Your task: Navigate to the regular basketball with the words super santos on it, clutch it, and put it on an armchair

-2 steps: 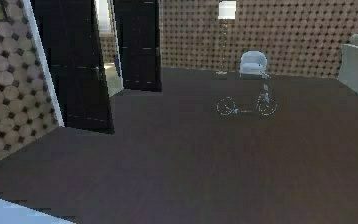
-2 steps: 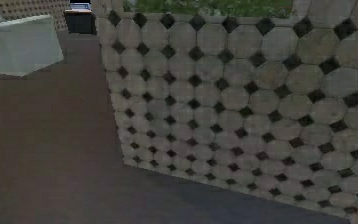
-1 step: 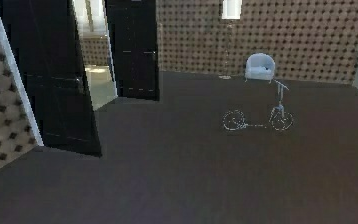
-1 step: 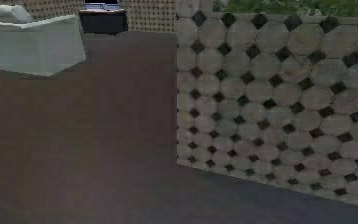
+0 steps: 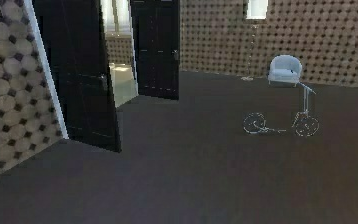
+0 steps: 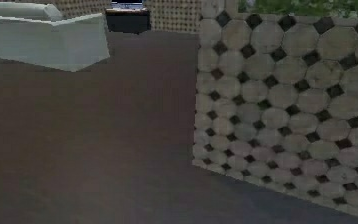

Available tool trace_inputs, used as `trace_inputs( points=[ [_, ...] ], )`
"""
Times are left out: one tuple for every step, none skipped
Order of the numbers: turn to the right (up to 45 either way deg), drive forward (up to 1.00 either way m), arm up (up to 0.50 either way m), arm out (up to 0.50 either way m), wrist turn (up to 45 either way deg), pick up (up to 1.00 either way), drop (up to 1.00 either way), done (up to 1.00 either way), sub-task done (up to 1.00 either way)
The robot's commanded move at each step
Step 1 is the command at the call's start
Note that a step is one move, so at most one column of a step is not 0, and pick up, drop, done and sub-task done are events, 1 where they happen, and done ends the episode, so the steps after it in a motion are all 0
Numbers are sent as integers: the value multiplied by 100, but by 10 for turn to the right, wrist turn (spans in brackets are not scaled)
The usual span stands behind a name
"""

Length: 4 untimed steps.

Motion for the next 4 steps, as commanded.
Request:
trace_inputs(
  points=[
    [-30, 0, 0, 0, 0, 0, 0, 0, 0],
    [0, 100, 0, 0, 0, 0, 0, 0, 0],
    [0, 100, 0, 0, 0, 0, 0, 0, 0],
    [90, 0, 0, 0, 0, 0, 0, 0, 0]
  ],
)
